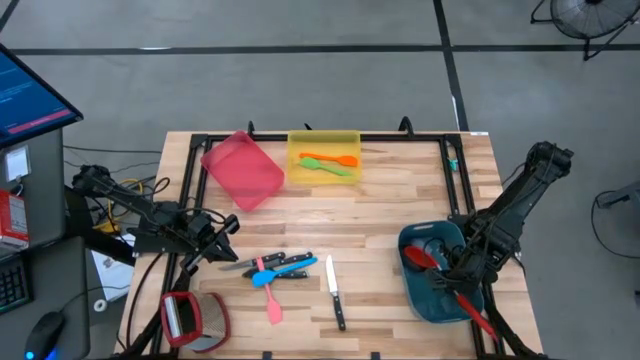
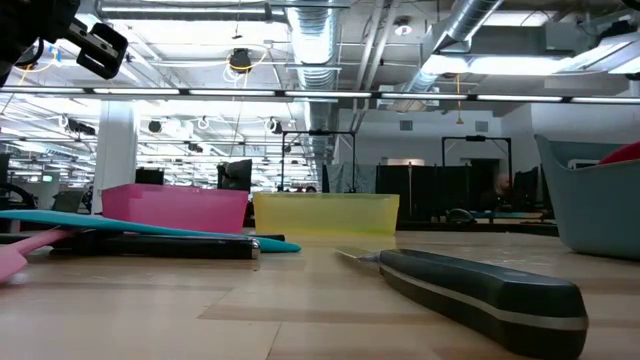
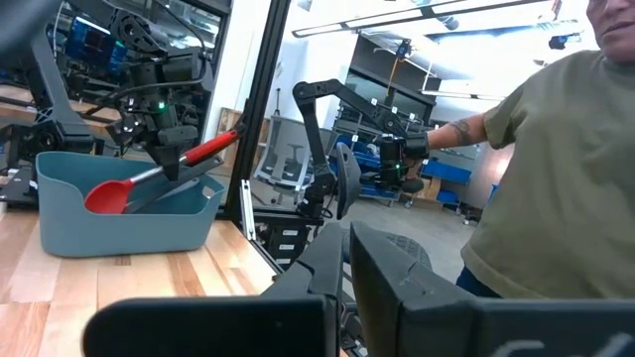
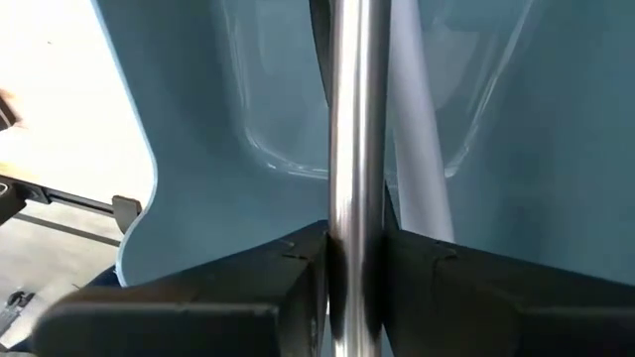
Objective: Pick & Place Kitchen Items
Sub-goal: Put the red serving spoon into the dark blue bin
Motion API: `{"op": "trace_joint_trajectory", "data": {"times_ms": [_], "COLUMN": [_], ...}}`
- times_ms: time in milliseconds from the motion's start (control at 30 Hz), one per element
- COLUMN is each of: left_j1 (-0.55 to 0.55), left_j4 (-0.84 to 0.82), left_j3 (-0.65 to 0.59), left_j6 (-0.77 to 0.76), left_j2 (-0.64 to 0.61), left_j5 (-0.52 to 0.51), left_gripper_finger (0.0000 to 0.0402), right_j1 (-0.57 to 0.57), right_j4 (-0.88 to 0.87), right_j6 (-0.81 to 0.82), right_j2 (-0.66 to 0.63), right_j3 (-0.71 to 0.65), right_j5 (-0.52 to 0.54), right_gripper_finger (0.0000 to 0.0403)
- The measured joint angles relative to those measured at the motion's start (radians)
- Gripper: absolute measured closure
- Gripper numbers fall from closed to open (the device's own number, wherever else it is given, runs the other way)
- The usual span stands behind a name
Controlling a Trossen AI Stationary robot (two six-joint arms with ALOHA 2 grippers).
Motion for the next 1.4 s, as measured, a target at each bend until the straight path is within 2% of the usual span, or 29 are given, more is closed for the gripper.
{"op": "trace_joint_trajectory", "data": {"times_ms": [1233, 1400], "left_j1": [0.0, 0.0], "left_j4": [0.0, 0.0], "left_j3": [0.0, 0.0], "left_j6": [0.0, 0.0], "left_j2": [0.0, 0.0], "left_j5": [-0.001, -0.001], "left_gripper_finger": [0.0394, 0.0394], "right_j1": [-0.038, -0.038], "right_j4": [-0.009, -0.011], "right_j6": [-0.074, -0.095], "right_j2": [-0.002, -0.002], "right_j3": [0.001, 0.001], "right_j5": [-0.003, -0.003], "right_gripper_finger": [0.034, 0.0313]}}
